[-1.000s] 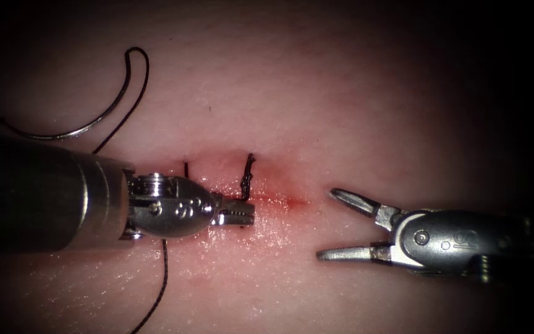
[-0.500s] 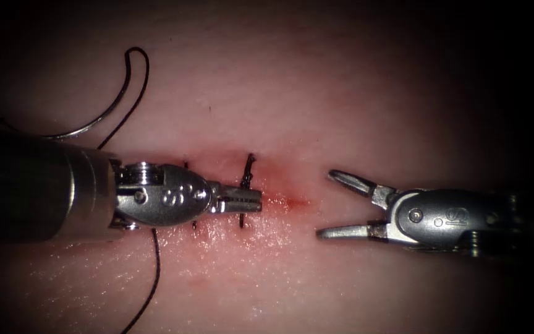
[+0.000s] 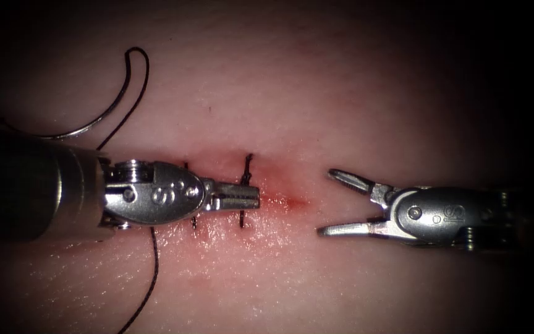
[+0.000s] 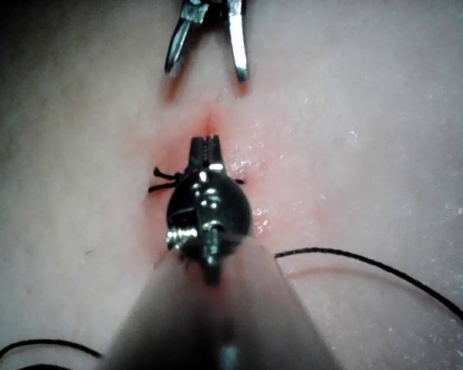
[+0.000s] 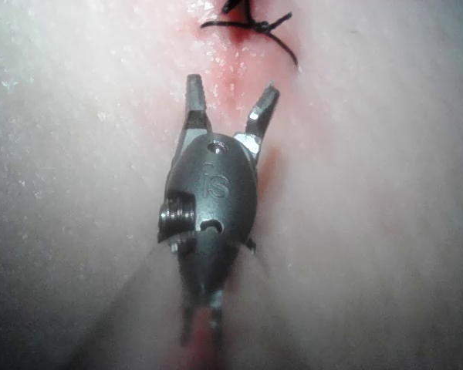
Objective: Wound Closure
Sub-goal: Cut the short suture end with the right gripper
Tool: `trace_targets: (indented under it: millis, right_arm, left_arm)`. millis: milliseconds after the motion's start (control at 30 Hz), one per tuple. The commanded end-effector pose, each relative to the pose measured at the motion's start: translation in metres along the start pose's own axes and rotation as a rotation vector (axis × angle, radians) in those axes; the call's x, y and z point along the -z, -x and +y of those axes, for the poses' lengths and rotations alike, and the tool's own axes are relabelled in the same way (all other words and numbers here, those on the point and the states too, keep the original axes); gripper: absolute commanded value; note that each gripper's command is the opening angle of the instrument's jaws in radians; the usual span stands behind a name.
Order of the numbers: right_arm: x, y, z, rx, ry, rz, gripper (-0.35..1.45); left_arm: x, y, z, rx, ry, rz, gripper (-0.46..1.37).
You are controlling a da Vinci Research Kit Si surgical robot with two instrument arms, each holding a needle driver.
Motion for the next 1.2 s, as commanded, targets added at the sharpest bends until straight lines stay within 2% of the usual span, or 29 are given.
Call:
trace_targets:
  millis: [33,367,1200]
  right_arm:
    - [0.0001,0.0000,0.0001,0.009,-0.013,0.007,1.24]
    - [0.0004,-0.0005,0.0010,0.093,-0.002,0.042,1.23]
    - [0.0004,-0.0005,0.0008,0.099,-0.001,0.045,1.17]
  left_arm:
    - [0.0000,0.0000,0.0000,0.000,0.004,0.000,-0.35]
    - [0.0003,-0.0001,-0.0001,0.002,0.000,0.000,-0.35]
    - [-0.0001,0.0000,0.0000,0.002,-0.008,0.000,-0.35]
